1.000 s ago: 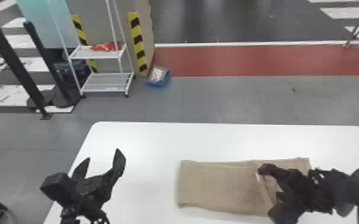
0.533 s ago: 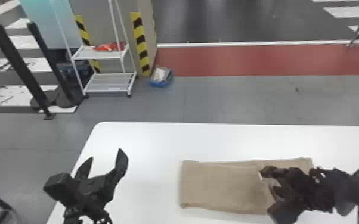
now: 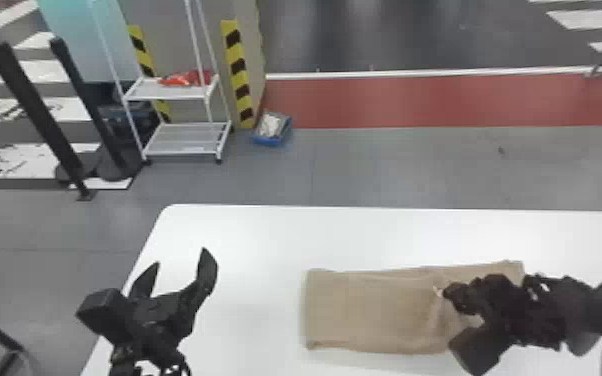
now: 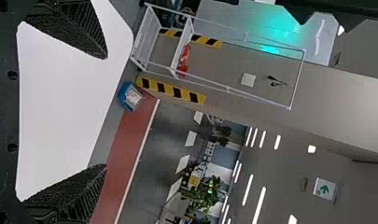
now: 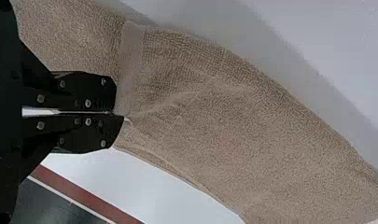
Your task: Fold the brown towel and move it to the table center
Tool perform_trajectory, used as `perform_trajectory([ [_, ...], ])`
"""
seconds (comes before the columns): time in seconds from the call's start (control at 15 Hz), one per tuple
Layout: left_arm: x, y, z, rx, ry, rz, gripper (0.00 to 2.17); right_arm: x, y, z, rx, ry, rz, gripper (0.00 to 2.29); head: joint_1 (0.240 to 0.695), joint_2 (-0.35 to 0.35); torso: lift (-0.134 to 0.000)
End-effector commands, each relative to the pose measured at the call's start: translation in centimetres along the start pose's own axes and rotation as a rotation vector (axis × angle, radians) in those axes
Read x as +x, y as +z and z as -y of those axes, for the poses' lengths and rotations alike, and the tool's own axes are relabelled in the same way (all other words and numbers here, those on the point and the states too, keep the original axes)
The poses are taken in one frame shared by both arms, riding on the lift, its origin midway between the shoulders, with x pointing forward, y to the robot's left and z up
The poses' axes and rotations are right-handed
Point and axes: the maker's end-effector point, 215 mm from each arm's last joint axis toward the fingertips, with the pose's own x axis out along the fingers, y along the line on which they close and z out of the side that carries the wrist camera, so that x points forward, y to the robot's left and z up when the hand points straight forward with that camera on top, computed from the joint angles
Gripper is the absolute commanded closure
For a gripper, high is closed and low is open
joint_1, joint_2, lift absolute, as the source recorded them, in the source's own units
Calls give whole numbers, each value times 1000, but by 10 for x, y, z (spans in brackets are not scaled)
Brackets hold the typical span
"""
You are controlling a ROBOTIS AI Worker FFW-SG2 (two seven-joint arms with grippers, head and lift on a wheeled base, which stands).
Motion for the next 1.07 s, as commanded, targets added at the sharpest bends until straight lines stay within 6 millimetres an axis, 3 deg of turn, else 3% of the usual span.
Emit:
perform_trajectory([
  [0.0,1,2,1,-3,-1,4,46,-4,-3,10,21,-25,3,1453,695,104,0],
  [0.27,3,4,2,-2,-1,8,46,-37,-31,66,101,-162,-10,1453,695,109,0],
  [0.33,3,4,2,-2,-1,8,46,-43,-41,70,115,-175,-18,1450,695,109,0],
  [0.4,3,3,3,-1,-4,6,46,-43,-47,63,114,-163,-30,1450,695,106,0],
  [0.47,3,1,3,-1,-7,2,46,-32,-44,42,113,-123,-29,1450,695,101,0],
  [0.67,3,-3,4,1,-13,-4,46,-4,-18,6,101,-47,-8,1450,695,80,0],
  [0.87,2,-5,4,4,-13,-9,46,-6,-23,19,121,-79,-15,1450,695,87,0],
  [1.0,2,-6,4,5,-14,-12,46,-28,-42,42,123,-138,-40,1450,695,89,0],
])
